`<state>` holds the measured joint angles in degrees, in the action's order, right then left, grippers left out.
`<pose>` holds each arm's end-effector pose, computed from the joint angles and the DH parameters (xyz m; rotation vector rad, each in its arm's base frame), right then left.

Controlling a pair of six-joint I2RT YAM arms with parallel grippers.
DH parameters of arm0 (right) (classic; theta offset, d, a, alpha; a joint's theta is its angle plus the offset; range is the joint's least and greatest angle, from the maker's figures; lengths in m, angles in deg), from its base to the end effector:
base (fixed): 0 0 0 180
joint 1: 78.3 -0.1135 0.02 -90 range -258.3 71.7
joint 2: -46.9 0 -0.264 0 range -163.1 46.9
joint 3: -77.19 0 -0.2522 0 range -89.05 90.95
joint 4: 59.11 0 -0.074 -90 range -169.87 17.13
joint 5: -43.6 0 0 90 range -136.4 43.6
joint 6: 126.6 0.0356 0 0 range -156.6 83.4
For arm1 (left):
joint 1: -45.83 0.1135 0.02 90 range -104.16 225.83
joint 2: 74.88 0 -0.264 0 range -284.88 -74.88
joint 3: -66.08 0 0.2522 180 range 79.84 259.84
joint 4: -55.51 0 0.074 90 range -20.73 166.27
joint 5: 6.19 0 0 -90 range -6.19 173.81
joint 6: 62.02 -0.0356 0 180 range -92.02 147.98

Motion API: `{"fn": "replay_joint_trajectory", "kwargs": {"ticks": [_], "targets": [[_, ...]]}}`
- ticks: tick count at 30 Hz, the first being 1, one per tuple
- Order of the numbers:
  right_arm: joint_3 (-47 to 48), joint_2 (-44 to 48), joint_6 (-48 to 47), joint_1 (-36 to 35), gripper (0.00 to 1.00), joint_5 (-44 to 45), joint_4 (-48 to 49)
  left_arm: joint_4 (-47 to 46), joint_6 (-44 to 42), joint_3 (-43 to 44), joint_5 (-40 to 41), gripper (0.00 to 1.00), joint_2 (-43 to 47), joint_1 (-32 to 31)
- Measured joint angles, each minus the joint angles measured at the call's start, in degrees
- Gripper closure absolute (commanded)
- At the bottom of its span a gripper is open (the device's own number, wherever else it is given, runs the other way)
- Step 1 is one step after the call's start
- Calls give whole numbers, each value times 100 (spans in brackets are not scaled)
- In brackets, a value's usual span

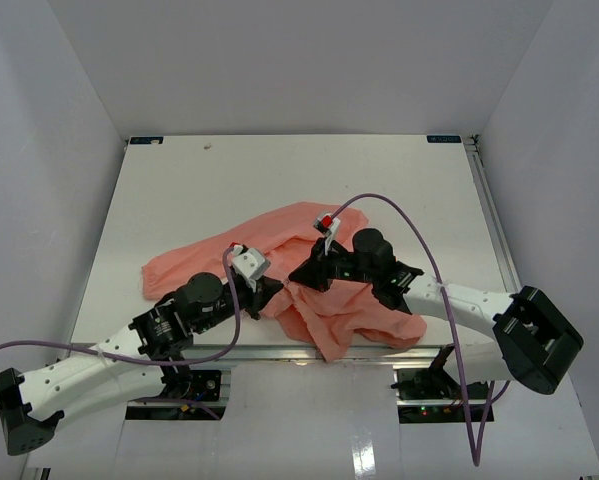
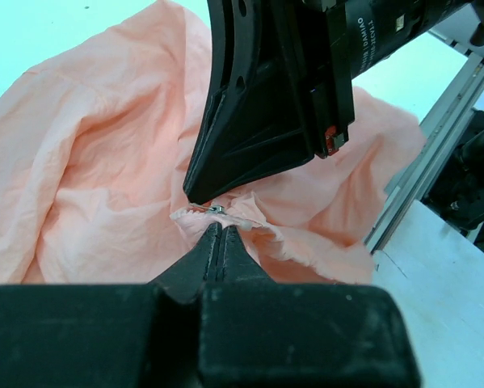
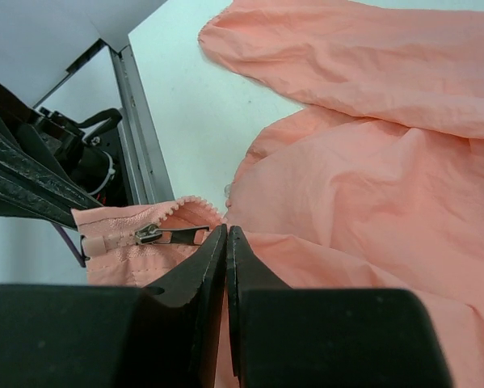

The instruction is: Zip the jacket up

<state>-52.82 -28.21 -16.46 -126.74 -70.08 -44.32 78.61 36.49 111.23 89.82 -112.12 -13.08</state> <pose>0.1786 0.2230 0.2425 -0.7767 1.7387 1.2065 0.0885 -0.1396 0.2793 0.7382 1.7476 -0.7217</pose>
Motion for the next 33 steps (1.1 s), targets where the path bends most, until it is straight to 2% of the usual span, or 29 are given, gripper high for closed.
{"fn": "replay_joint_trajectory", "kwargs": {"ticks": [7, 16, 17, 20, 22, 27, 30, 33], "targets": [[-190, 60, 69, 85, 92, -31, 116, -39, 50, -108, -1, 100, 285, 0], [-232, 65, 27, 421, 92, 266, -219, -197, 98, -109, -39, 99, 545, 0], [-232, 65, 24, 426, 92, 271, -227, -205, 100, -109, -48, 95, 559, 0], [-232, 65, 16, 428, 92, 273, -233, -208, 165, -109, -76, 69, 551, 0], [-232, 77, 9, 428, 92, 270, -245, -188, 292, -102, -88, 69, 482, 0], [-232, 244, -1, 428, 92, 253, -275, -55, 903, -22, -25, 68, -360, -9], [-232, 357, -1, 428, 92, 253, -275, 59, 1471, -44, 129, 59, -639, -9], [-232, 425, -1, 428, 92, 253, -275, 34, 2273, -94, 449, 52, -464, -9]]}}
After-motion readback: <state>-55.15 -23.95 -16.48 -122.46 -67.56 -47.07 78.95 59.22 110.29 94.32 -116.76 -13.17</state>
